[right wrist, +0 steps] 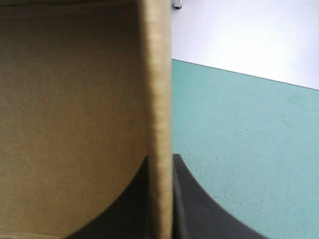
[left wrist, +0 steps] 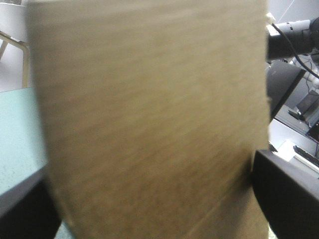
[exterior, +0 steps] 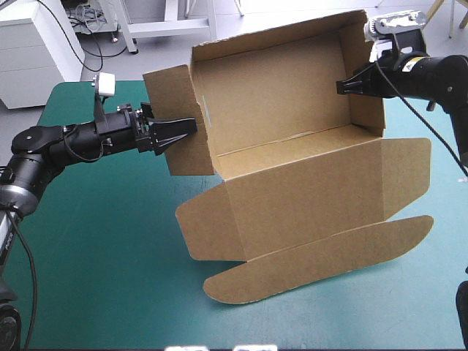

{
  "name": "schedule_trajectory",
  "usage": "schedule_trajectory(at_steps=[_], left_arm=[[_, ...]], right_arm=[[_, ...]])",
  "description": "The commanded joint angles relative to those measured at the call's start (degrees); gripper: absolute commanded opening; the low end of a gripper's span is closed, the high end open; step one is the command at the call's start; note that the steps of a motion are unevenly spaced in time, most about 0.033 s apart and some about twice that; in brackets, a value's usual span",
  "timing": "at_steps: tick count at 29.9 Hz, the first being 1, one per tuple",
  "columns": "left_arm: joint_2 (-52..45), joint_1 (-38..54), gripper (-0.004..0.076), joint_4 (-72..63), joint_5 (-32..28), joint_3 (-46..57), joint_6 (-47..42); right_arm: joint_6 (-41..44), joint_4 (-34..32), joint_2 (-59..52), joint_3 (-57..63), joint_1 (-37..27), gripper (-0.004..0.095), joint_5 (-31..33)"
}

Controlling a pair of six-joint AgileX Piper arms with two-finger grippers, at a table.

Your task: Fold the box

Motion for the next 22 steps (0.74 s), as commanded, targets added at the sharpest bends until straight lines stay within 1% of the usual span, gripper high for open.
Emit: schedule_trajectory(at_steps=[1,5,8,11,12,14,15,19,22], left_arm=[[-2.1,-2.1,0.0732,-5.1,5.8,-1.8,0.2],[-2.1,-3.1,0.0732,-5.4,4.6,-2.8,0.4],[-2.1,-3.2,0.0731,-3.7,1.5,-5.6,-0.3],[-2.0,-4.7,0.0724,3.6,-4.1,-10.5,-3.7],[-2.0,-5.9,0.0720,7.1,-7.7,-12.2,-6.8],[-2.0,-8.2,0.0712,13.1,-11.6,-15.1,-10.2],[-2.0,-9.9,0.0708,18.4,-14.1,-17.4,-12.4],[-2.0,-16.1,0.0708,31.5,-25.0,-22.3,-20.8],[-1.9,-20.6,0.0699,45.0,-32.5,-25.1,-29.1]], right_arm=[[1.6,1.6,-2.1,-1.4,1.6,-0.0012,-6.7],[2.1,1.5,-2.1,-1.4,2.0,-0.0012,-7.4],[3.0,0.4,-2.1,-1.4,2.4,-0.0012,-8.4],[3.4,0.5,-2.1,-1.4,2.9,-0.0011,-9.7],[3.6,0.5,-2.1,-1.4,2.9,-0.0011,-10.3],[4.6,0.5,-2.1,-1.4,2.9,-0.0011,-11.3],[4.9,0.5,-2.1,-1.4,2.9,-0.0012,-11.9],[5.1,0.0,-2.1,-1.4,2.9,-0.0006,-13.0],[5.7,0.0,-2.1,-1.4,2.9,0.0003,-14.2]])
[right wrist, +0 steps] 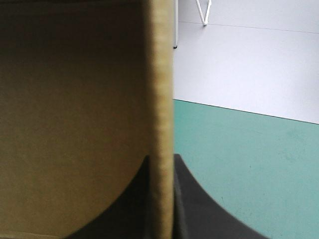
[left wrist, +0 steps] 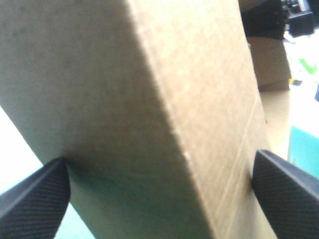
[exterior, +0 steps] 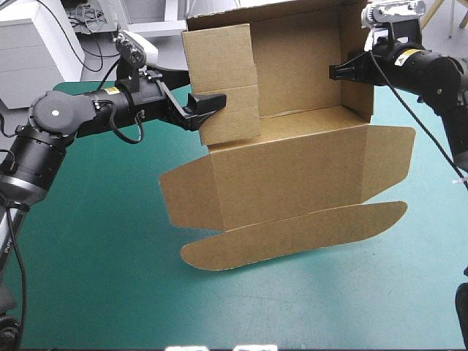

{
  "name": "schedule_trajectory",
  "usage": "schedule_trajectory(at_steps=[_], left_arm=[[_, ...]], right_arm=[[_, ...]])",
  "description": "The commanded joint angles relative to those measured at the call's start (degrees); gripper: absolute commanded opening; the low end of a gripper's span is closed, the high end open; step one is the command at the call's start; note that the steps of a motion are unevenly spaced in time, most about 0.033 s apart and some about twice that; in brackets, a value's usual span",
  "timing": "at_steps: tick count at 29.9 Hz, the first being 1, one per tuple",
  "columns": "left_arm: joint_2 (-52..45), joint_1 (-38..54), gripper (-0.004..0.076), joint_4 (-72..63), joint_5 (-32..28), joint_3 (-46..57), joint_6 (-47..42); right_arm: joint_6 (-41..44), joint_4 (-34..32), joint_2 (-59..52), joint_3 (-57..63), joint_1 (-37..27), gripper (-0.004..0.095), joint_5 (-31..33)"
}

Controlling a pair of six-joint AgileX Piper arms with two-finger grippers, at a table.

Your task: Fold the box

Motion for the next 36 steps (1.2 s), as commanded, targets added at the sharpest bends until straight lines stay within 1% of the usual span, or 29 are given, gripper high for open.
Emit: schedule_trajectory(at_steps=[1,2,4,6,8,10,12,13,16,18,21,25,28,30,33,36], left_arm=[[-1.9,-5.7,0.0689,13.6,-10.7,-4.6,-10.9],[-1.7,-7.2,0.0679,19.3,-13.6,-5.0,-16.1],[-1.1,-9.5,0.0654,30.0,-16.4,-5.6,-25.1],[-0.2,-11.4,0.0619,39.5,-17.5,-6.1,-36.0],[1.4,-13.0,0.0589,47.5,-17.9,-6.8,-43.6],[2.7,-13.9,0.0571,53.0,-19.1,-6.9,-51.2],[4.1,-14.0,0.0553,54.8,-21.2,-6.9,-58.3],[4.6,-14.0,0.0546,54.8,-22.8,-6.9,-60.5],[5.5,-14.6,0.0509,55.0,-27.8,-6.9,-63.0],[5.8,-15.4,0.0452,55.3,-30.0,-6.9,-63.0],[6.1,-15.8,0.0329,57.0,-30.7,-6.9,-63.0],[6.1,-15.9,0.0192,58.0,-30.0,-6.9,-63.0],[6.1,-16.1,0.0063,58.0,-30.2,-6.9,-63.0],[6.1,-16.2,-0.0001,58.3,-30.3,-6.9,-62.6],[6.1,-16.2,-0.0007,59.0,-30.1,-6.9,-62.6],[6.2,-16.2,-0.0008,59.4,-28.3,-6.9,-62.6]], right_arm=[[1.9,1.4,-2.1,-1.5,0.3,0.0003,-6.0],[2.4,0.9,-2.1,-1.5,0.3,0.0003,-6.6],[3.8,0.1,-2.1,-1.5,0.3,0.0003,-7.7],[4.5,-0.6,-2.1,-1.5,0.3,0.0004,-9.5],[5.0,-0.8,-2.1,-1.5,0.8,0.0004,-11.3],[5.0,-1.0,-2.1,-1.5,1.3,0.0004,-12.6],[5.2,-2.0,-2.0,-1.5,2.3,0.0003,-13.1],[5.6,-2.8,-1.9,-1.5,2.7,0.0003,-13.2],[7.6,-6.2,-1.5,-1.5,3.8,0.0003,-13.3],[8.1,-7.4,-1.0,-1.5,4.3,0.0003,-13.3],[8.2,-8.0,-0.7,-1.5,4.4,0.0003,-13.3],[8.3,-8.7,-0.2,-1.5,4.4,0.0003,-13.1],[9.1,-8.6,0.0,-1.5,4.4,0.0003,-12.7],[9.3,-8.6,0.1,-1.5,4.4,0.0003,-12.2],[9.3,-8.1,0.4,-1.5,4.4,0.0003,-10.8],[9.4,-8.1,0.9,-1.5,4.4,0.0000,-8.3]])
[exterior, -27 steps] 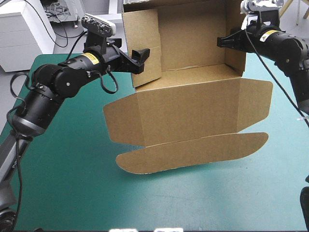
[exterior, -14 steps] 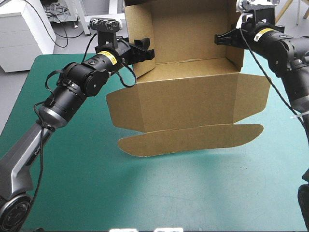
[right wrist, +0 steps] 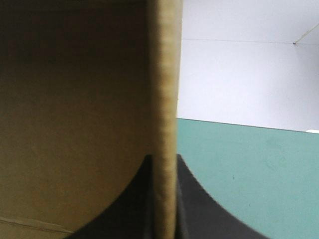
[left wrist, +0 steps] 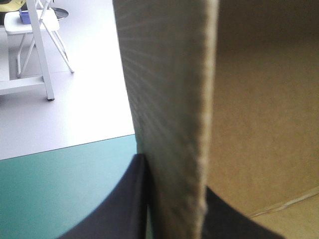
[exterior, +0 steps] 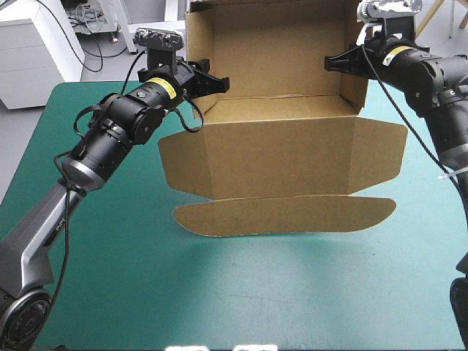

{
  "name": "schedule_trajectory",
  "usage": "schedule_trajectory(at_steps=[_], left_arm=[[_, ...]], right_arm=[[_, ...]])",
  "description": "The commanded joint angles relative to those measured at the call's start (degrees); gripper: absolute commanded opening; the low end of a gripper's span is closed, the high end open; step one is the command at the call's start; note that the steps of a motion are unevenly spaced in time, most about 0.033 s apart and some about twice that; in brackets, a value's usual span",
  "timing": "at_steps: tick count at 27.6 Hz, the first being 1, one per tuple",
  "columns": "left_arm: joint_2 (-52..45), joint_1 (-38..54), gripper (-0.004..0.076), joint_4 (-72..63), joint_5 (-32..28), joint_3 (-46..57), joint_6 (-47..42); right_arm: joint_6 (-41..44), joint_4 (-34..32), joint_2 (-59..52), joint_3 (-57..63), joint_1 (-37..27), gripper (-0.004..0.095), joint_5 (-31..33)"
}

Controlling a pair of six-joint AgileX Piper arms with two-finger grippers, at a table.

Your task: Fold the box

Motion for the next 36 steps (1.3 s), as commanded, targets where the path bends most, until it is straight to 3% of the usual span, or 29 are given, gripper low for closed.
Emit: schedule_trajectory(at_steps=[1,12,25,32,36], left_arm=[[-2.7,-1.6,-0.0008,-2.6,-5.1,-2.1,1.2],[0.7,3.1,-0.0008,-2.9,20.3,-2.1,4.0],[3.8,6.3,-0.0008,-6.8,29.7,-2.1,11.3],[10.1,6.4,-0.0008,-14.3,33.0,-2.1,11.9],[14.0,5.1,-0.0008,-15.8,32.1,-2.1,12.3]], right_arm=[[-0.7,3.2,-0.7,-1.6,0.6,0.0000,-1.4],[-0.7,4.9,4.5,-1.6,0.6,0.0000,13.3],[-1.9,9.3,11.9,-1.5,0.6,0.0000,25.4],[0.7,11.0,16.6,-1.5,0.8,0.0000,24.4],[4.0,7.3,17.6,-1.5,3.0,0.0000,22.4]])
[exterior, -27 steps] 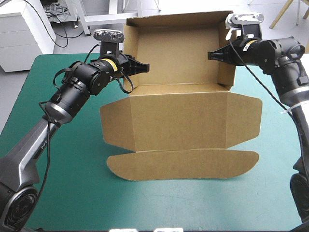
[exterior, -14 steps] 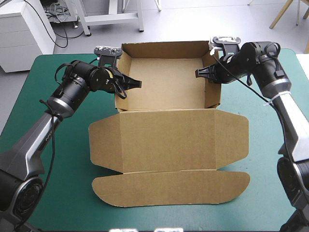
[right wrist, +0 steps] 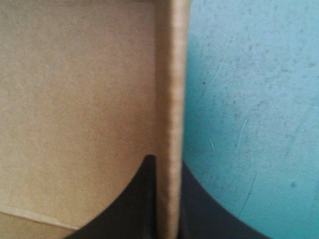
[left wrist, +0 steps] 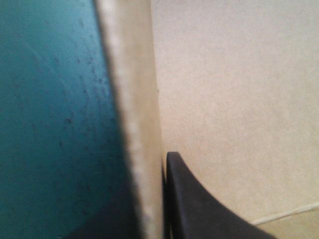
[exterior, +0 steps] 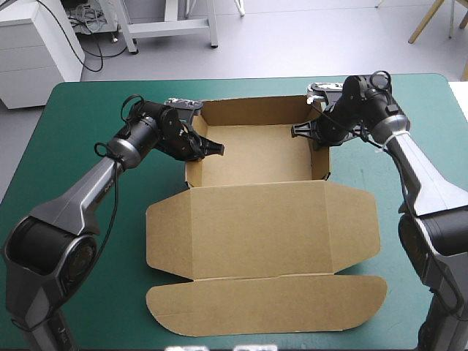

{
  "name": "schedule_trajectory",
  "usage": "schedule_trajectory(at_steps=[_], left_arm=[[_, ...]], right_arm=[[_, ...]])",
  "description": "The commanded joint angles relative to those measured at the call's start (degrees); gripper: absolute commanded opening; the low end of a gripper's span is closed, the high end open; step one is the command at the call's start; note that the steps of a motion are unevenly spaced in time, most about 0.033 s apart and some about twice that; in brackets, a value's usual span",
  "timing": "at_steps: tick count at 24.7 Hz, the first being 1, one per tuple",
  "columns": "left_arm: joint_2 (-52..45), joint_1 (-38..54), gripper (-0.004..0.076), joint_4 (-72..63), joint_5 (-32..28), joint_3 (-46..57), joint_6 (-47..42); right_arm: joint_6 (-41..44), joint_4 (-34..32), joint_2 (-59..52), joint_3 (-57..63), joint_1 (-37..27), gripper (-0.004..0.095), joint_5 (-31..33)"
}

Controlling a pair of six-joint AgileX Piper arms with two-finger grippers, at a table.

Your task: Fold the box

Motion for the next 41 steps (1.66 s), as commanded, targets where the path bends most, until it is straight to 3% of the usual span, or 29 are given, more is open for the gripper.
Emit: schedule_trajectory(at_steps=[1,5,9,12,14,16,19,20,23,26,32,41], left_arm=[[-1.2,-1.6,-0.0008,-2.9,-2.1,-2.1,3.6],[0.8,-2.3,-0.0008,-3.4,-3.7,-2.1,3.6],[1.9,-2.3,0.0014,-5.3,-1.1,-2.1,5.2],[2.0,-2.2,0.0160,-5.7,0.8,-2.1,6.7],[2.0,-2.1,0.0314,-5.4,1.4,-2.1,6.8],[2.0,-2.1,0.0482,-5.4,1.7,-2.1,6.8],[2.0,-2.1,0.0625,-5.4,2.1,-2.1,6.8],[1.7,-2.1,0.0639,-5.3,2.2,-2.1,6.8],[0.6,-2.1,0.0640,-4.3,2.1,-2.4,6.8],[-0.8,-2.1,0.0640,-2.1,2.1,-4.2,6.8],[-4.5,-1.0,0.0636,4.0,3.6,-9.2,6.8],[-17.7,-0.5,0.0623,15.4,11.5,-12.9,13.9]], right_arm=[[1.8,0.1,-2.9,-1.6,2.0,0.0000,-5.0],[4.9,-3.2,-2.0,-1.6,5.8,0.0000,-7.7],[4.5,-3.5,0.9,-1.6,7.2,0.0000,-4.0],[2.7,-3.7,1.6,-1.6,7.2,0.0010,-2.5],[2.4,-4.1,1.6,-1.6,7.2,0.0049,-2.3],[2.2,-4.1,1.6,-1.6,7.2,0.0118,-1.7],[1.9,-4.1,1.6,-1.6,7.2,0.0290,-0.4],[1.5,-4.1,1.6,-1.6,7.2,0.0357,-0.1],[1.4,-4.7,1.1,-1.7,7.2,0.0729,-0.1],[1.8,-6.1,0.1,-1.7,7.2,0.0901,-1.1],[1.4,-11.3,-4.5,-2.8,7.0,0.0914,-3.9],[-3.0,-10.4,-16.6,-3.5,2.1,0.0914,-5.7]])
